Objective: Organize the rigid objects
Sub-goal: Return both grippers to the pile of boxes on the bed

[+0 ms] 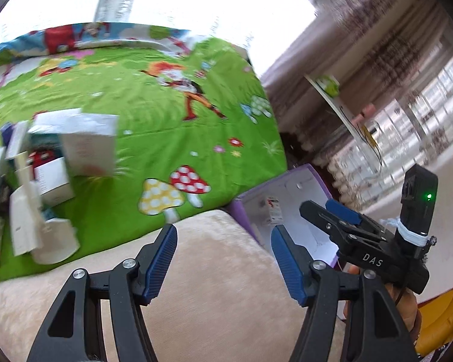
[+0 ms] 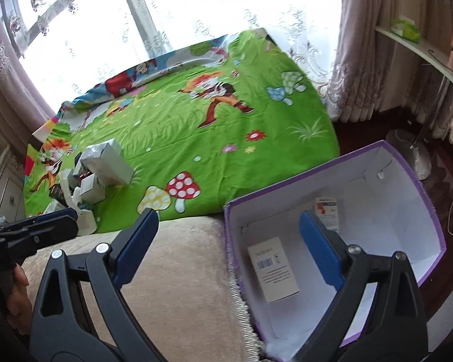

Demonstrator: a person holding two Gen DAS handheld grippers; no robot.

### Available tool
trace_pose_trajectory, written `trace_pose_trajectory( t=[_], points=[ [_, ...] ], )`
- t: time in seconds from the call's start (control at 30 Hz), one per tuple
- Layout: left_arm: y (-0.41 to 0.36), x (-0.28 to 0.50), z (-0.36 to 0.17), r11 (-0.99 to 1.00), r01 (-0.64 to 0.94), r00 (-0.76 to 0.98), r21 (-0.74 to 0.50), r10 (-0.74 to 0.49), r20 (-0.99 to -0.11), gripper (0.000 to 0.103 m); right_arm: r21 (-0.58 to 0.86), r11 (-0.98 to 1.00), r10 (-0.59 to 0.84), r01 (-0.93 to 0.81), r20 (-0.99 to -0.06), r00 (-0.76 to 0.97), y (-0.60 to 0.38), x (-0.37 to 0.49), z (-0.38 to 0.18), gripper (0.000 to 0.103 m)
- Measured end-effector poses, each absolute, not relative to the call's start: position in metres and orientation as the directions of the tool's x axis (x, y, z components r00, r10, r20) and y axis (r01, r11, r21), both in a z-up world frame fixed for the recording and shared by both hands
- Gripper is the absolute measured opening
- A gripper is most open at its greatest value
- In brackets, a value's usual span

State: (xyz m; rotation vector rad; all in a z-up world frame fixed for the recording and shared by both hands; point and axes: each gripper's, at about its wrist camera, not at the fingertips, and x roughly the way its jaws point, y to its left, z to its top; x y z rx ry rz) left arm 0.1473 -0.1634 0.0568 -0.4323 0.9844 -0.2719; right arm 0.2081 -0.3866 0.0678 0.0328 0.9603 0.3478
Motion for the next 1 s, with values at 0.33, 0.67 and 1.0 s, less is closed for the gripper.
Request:
trace_pose_trajectory(
  t=[0.33, 0.67, 1.0],
  points=[
    [-0.081, 0.098, 0.056, 0.880, -0.093, 0.602, -0.466, -0.323, -0.730, 0.065, 0.174, 0.924, 0.329, -0.340, -0.815, 0.478, -0.359, 0.202, 0.066, 0.096],
    [0.005, 0.054, 0.037, 0.902, -0.274, 0.580, -0.335, -0.123, -0.805, 0.065, 0.162, 0.912, 0.329, -0.377, -0.837, 0.436, -0.332, 0.204, 0.060, 0.096],
    [0.052, 0.041, 0.021, 0.923, -0.329, 0.525, -0.198, 0.004, -0.851, 0.066, 0.137, 0.887, 0.331, -0.441, -0.855, 0.400, -0.293, 0.214, 0.054, 0.096]
  ],
)
